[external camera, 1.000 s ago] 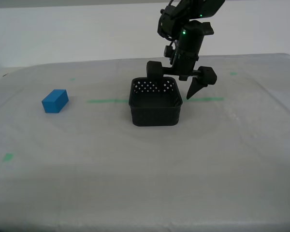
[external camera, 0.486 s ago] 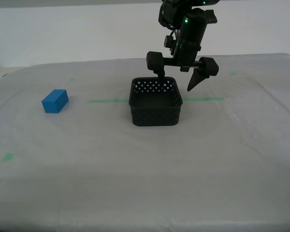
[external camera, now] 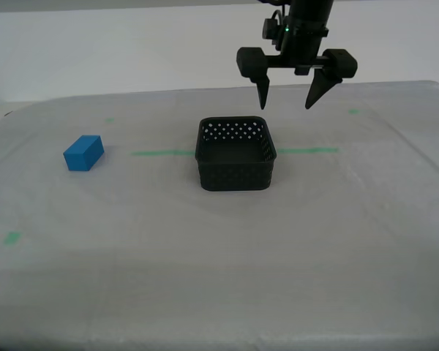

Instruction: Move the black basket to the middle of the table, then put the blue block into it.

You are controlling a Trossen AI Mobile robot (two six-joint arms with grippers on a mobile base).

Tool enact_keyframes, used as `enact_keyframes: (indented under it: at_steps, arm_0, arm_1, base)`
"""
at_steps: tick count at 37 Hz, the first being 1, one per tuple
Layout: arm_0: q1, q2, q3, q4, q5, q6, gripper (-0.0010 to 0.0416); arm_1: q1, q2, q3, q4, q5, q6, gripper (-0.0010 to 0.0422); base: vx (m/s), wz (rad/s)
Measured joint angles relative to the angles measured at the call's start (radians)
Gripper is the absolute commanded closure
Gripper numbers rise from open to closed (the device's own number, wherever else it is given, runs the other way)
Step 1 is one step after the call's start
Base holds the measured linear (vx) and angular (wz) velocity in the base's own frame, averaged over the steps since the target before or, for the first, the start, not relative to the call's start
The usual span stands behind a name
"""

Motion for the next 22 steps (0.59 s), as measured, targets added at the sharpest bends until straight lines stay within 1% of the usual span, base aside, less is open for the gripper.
enact_keyframes:
  at_steps: [3, 8, 13, 15, 19, 22]
  arm_0:
    - [-0.020, -0.019, 0.000, -0.018, 0.001, -0.021, 0.0006]
    - [-0.063, -0.043, -0.001, -0.067, 0.001, -0.069, 0.0006]
    - [-0.112, -0.059, -0.003, -0.106, 0.001, -0.137, 0.0006]
    - [-0.133, -0.067, -0.010, -0.109, 0.001, -0.157, 0.0006]
    - [-0.179, -0.102, -0.054, -0.104, 0.000, -0.172, 0.0006]
    - [-0.216, -0.144, -0.112, -0.083, -0.003, -0.189, 0.0006]
  arm_1:
    - [0.000, 0.000, 0.000, 0.000, 0.000, 0.000, 0.0412]
    - [0.000, 0.000, 0.000, 0.000, 0.000, 0.000, 0.0412]
    - [0.000, 0.000, 0.000, 0.000, 0.000, 0.000, 0.0412]
    - [0.000, 0.000, 0.000, 0.000, 0.000, 0.000, 0.0412]
    - [0.000, 0.000, 0.000, 0.000, 0.000, 0.000, 0.0412]
    - [0.000, 0.000, 0.000, 0.000, 0.000, 0.000, 0.0412]
  base:
    - [0.000, 0.000]
    - [0.000, 0.000]
    - [0.000, 0.000]
    - [0.000, 0.000]
    - [0.000, 0.000]
    - [0.000, 0.000]
